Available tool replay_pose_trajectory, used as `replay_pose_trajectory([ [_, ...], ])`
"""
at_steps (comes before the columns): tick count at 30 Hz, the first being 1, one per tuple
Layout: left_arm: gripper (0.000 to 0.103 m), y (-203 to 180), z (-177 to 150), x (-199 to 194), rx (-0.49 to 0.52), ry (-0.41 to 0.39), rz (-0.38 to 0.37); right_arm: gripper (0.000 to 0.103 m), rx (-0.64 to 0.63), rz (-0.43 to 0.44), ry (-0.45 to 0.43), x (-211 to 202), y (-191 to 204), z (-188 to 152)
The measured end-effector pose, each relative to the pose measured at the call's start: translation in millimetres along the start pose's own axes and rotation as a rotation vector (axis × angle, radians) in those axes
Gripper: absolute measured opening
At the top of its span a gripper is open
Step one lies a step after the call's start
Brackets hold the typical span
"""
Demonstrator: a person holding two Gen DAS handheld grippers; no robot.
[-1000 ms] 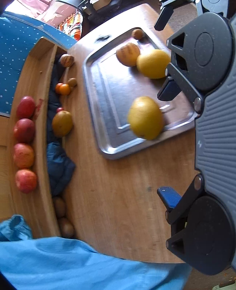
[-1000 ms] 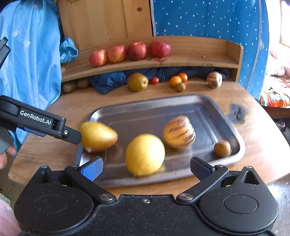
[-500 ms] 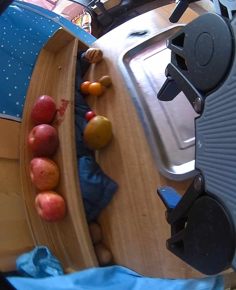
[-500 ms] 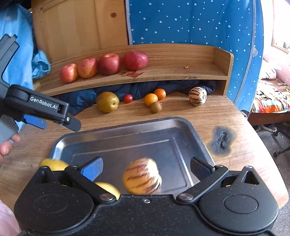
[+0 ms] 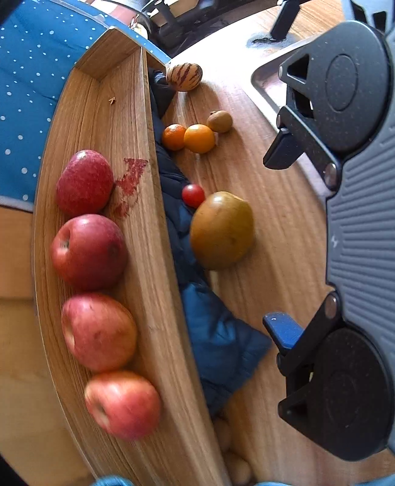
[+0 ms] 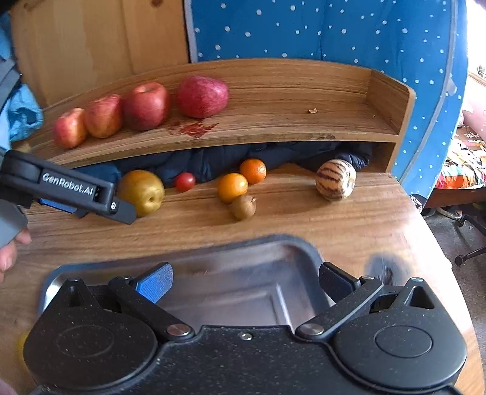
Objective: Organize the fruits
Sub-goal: 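Grasp a brown pear with the left tool while the right tool grasps another kiwi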
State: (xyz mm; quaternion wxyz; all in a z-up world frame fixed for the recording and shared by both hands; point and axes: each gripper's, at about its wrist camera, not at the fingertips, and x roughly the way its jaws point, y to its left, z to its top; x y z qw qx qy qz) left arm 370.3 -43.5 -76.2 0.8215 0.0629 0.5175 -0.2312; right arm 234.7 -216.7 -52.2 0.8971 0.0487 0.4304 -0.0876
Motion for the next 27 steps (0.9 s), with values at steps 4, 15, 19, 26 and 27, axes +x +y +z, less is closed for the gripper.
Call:
replay_pose_trajectory([
  [4,0.102,0.5,14.4,15.7,-0.007,0.017,-0.023,0.102,-0.025,-0.018,0.043,24.0,-0.1,15.0],
  [15,0.102,4.6,40.9,51.0,-0.069,0.042,-0.067,0.102,-0.078,-0.035,0.076,66.6,6.1,38.1],
  [19,0.102,5.6,43.4,59.4,-0.085,0.049,-0.075,0.098,-0.079,-0.026,0.073,76.0,6.9,42.6],
  [26,0.102,7.5,44.7,69.6,-0.092,0.048,-0.082,0.082,-0.064,-0.029,0.067,85.2,6.8,45.9],
  [27,0.102,7.6,44.0,69.9,-0.098,0.045,-0.083,0.078,-0.065,-0.032,0.066,86.0,6.9,46.0],
])
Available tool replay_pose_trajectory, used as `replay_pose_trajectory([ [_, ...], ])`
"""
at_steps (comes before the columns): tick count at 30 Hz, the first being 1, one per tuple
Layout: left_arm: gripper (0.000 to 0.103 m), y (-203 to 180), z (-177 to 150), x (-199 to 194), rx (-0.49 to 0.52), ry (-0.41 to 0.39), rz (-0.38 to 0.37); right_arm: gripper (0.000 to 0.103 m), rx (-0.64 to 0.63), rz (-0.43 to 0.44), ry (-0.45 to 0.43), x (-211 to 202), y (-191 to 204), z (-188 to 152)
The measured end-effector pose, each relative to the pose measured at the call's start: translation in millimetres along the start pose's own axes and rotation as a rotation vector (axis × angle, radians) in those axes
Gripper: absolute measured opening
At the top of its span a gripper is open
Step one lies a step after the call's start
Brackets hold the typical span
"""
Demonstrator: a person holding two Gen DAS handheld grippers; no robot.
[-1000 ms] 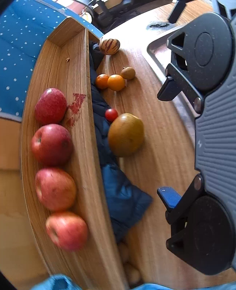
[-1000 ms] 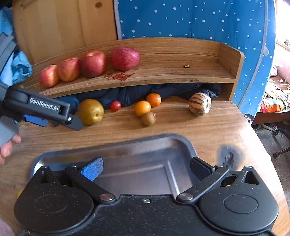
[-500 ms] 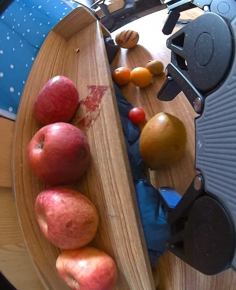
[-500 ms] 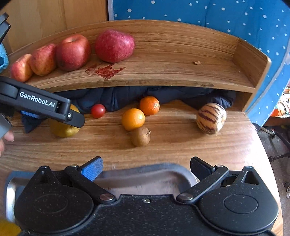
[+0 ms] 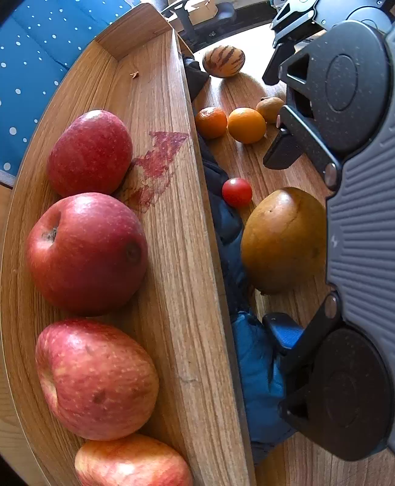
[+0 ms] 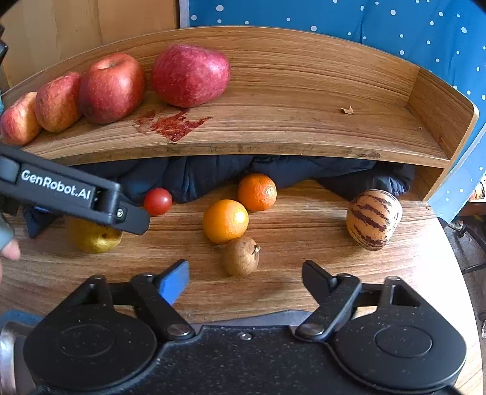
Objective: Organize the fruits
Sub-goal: 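Grasp a brown pear with the left tool while the right tool grasps another kiwi, then carry the brown pear and kiwi onto the steel tray and open both tools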
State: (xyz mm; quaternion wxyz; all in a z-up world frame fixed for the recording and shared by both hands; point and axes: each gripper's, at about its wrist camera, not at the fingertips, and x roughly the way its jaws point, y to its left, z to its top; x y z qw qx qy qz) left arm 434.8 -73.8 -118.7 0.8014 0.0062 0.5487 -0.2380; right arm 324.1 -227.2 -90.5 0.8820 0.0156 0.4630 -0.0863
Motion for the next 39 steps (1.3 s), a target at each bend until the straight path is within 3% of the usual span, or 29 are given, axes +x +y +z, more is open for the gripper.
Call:
replay_pose_trajectory([
  [6,0.091,5.3,-8.1,-6.8,-0.030,-0.029,-0.008,0.058,-0.019,0.006,-0.016,4.0,3.5,3.3],
  [11,0.075,5.7,-12.6,-11.6,-0.055,-0.042,-0.018,0.042,-0.021,0.021,-0.024,5.9,4.9,6.2],
  [15,0.072,4.7,-12.8,-16.1,-0.067,-0.051,-0.011,0.029,-0.022,0.029,-0.030,4.2,4.4,4.7],
  [28,0.070,22.1,-35.3,-37.3,-0.091,-0.049,-0.028,0.028,-0.018,0.070,-0.056,-16.8,9.4,-12.5],
  [39,0.070,5.8,-66.2,-64.8,-0.073,-0.029,-0.057,0.028,-0.038,0.115,-0.091,-60.0,19.1,-36.5],
])
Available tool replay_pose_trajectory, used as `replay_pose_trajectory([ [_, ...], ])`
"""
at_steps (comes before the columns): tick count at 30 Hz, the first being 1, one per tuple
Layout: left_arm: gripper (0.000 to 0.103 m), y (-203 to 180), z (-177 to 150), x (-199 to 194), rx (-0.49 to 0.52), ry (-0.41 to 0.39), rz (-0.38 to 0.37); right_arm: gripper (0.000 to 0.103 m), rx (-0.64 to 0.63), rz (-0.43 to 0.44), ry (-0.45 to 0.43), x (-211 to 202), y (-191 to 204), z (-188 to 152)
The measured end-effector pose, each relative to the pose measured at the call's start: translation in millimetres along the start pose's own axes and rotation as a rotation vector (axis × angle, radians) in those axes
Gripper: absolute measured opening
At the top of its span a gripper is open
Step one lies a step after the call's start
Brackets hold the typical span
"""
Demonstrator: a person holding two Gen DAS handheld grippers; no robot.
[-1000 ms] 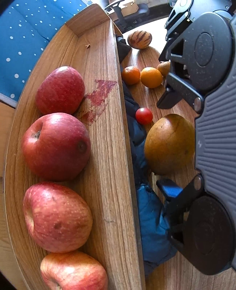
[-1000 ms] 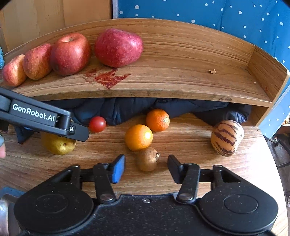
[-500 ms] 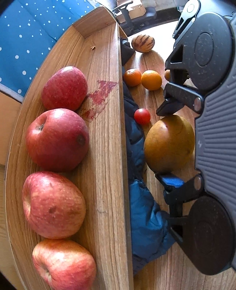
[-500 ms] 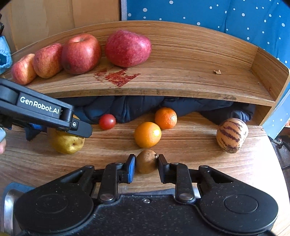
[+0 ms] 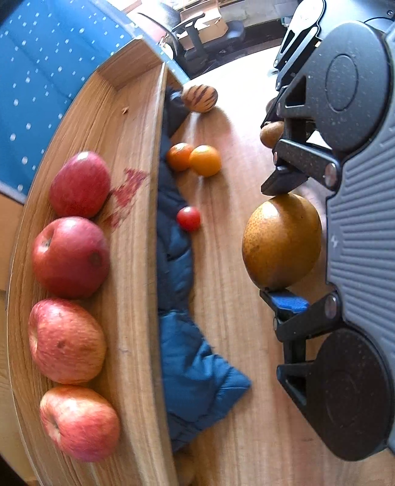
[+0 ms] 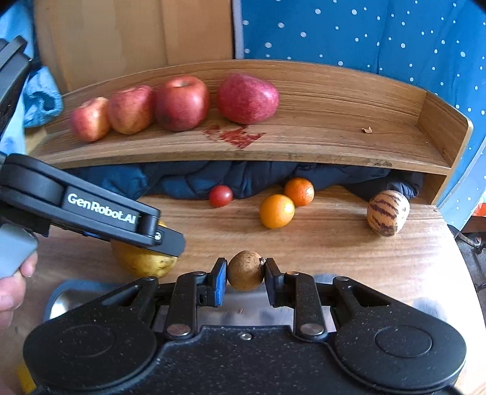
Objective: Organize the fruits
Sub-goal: 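Carry the brown pear and kiwi onto the steel tray and open both tools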
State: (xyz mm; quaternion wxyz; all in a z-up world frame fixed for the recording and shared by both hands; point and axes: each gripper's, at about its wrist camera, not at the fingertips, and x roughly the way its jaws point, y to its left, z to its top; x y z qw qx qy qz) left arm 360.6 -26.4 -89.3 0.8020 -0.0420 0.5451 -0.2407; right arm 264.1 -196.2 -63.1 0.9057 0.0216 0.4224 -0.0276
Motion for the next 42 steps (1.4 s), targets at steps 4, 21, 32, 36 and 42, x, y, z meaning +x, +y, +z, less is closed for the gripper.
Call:
replay_pose_trajectory([
  [4,0.070,-4.8,-8.8,-9.8,0.008,-0.018,0.001,0.028,-0.024,0.019,0.001,-13.0,8.1,-12.3],
  [21,0.070,-5.6,-49.0,-38.2,-0.046,-0.016,0.022,0.028,-0.137,0.112,0.046,-40.4,34.2,-47.3],
  [32,0.070,-10.4,-69.5,-40.6,-0.060,0.019,0.038,0.028,-0.179,0.136,0.079,-44.3,36.0,-62.6],
  [36,0.070,-9.8,-73.7,-39.6,-0.076,0.044,0.057,0.028,-0.196,0.138,0.076,-45.1,37.7,-64.7],
  [42,0.070,-6.5,-77.2,-37.6,-0.106,0.066,0.069,0.030,-0.204,0.133,0.069,-45.8,37.7,-66.3],
])
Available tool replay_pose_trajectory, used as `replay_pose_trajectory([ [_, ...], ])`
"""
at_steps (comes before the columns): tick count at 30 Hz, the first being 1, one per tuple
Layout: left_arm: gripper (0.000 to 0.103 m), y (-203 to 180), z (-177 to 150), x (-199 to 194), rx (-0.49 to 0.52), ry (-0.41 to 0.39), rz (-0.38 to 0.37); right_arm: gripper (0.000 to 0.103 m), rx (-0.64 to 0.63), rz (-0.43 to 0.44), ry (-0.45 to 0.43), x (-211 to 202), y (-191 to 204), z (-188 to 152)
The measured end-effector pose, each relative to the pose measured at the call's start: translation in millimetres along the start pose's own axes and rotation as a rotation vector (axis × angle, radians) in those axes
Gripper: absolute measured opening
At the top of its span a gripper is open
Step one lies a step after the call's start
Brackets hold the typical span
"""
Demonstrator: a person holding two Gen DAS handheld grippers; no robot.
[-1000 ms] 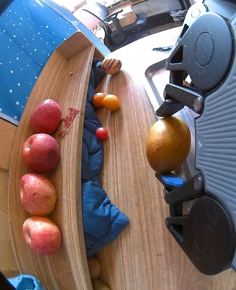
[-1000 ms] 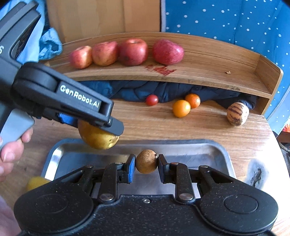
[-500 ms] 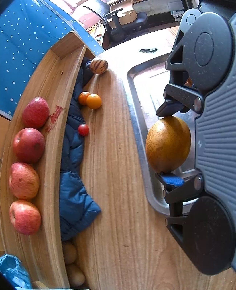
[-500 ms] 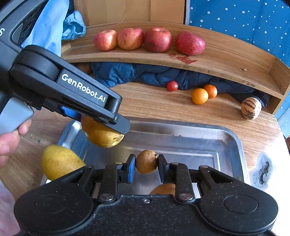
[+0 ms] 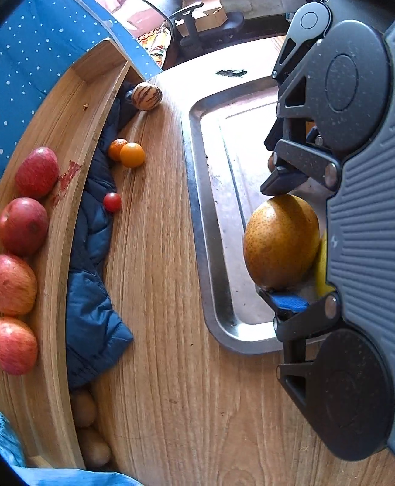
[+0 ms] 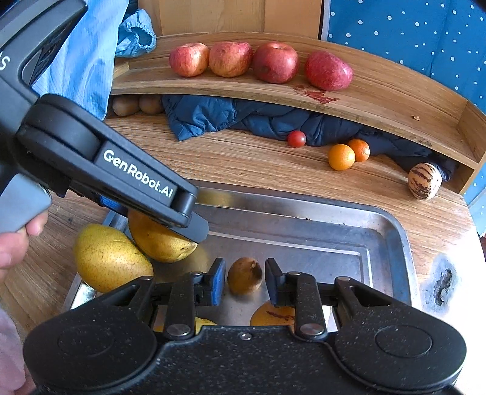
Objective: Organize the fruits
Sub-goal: 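Carry the brown pear and kiwi onto the steel tray and open both tools, then move both open tools from the tray toward the remaining fruits by the shelf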
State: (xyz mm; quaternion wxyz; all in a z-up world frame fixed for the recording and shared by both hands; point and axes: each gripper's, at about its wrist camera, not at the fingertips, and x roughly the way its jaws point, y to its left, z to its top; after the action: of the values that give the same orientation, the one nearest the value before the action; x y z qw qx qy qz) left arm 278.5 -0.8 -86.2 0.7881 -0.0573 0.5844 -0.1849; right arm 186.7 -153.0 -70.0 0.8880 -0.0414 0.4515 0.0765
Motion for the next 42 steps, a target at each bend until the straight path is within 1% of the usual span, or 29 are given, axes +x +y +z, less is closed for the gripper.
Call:
replay_pose_trajectory([
  [2,0.070,-0.4,0.4,-0.6,-0.002,0.000,0.003,0.030,0.001,0.000,-0.002,-1.0,-0.3,-0.9],
  [4,0.069,-0.8,0.6,-1.6,-0.006,0.001,0.002,0.035,0.002,-0.004,-0.006,-2.9,-0.4,-1.9],
  [6,0.072,-1.7,0.0,-4.5,-0.005,-0.008,0.003,0.039,0.005,-0.005,-0.017,-5.9,-0.5,-2.9],
  [8,0.078,-2.9,-0.9,-8.0,0.000,-0.018,0.007,0.044,0.009,-0.007,-0.030,-9.4,-0.8,-3.9],
  [11,0.084,-2.0,-3.4,-12.9,-0.002,-0.025,0.013,0.053,0.013,-0.011,-0.047,-15.2,0.3,-6.2],
  [15,0.091,1.2,-9.9,-22.9,-0.009,-0.051,0.025,0.072,0.028,-0.016,-0.073,-25.7,2.5,-11.5],
  [16,0.095,1.9,-12.0,-25.7,-0.007,-0.061,0.027,0.077,0.038,-0.016,-0.084,-29.5,2.5,-13.3],
  [17,0.099,2.5,-13.7,-28.3,-0.005,-0.070,0.028,0.080,0.046,-0.017,-0.093,-32.5,2.5,-14.7],
  [19,0.100,4.4,-18.3,-34.1,-0.005,-0.094,0.037,0.090,0.065,-0.015,-0.112,-39.2,2.0,-18.3],
  [20,0.102,5.3,-21.4,-37.1,-0.004,-0.104,0.039,0.091,0.074,-0.016,-0.120,-42.6,1.7,-20.5],
  [22,0.102,7.2,-27.5,-42.0,-0.005,-0.118,0.045,0.098,0.088,-0.019,-0.132,-48.3,1.8,-25.5],
  [25,0.102,8.2,-38.1,-48.4,0.010,-0.131,0.059,0.100,0.104,-0.017,-0.138,-56.5,2.2,-34.8],
  [33,0.102,-2.9,-73.5,-70.3,0.115,-0.179,0.096,0.102,0.134,-0.006,-0.148,-79.4,6.9,-65.0],
  [38,0.102,-11.2,-90.7,-74.0,0.129,-0.153,0.116,0.102,0.160,-0.011,-0.143,-88.7,7.9,-80.2],
  [42,0.102,-19.4,-98.6,-74.7,0.148,-0.143,0.111,0.102,0.179,-0.024,-0.144,-94.4,4.8,-88.8],
])
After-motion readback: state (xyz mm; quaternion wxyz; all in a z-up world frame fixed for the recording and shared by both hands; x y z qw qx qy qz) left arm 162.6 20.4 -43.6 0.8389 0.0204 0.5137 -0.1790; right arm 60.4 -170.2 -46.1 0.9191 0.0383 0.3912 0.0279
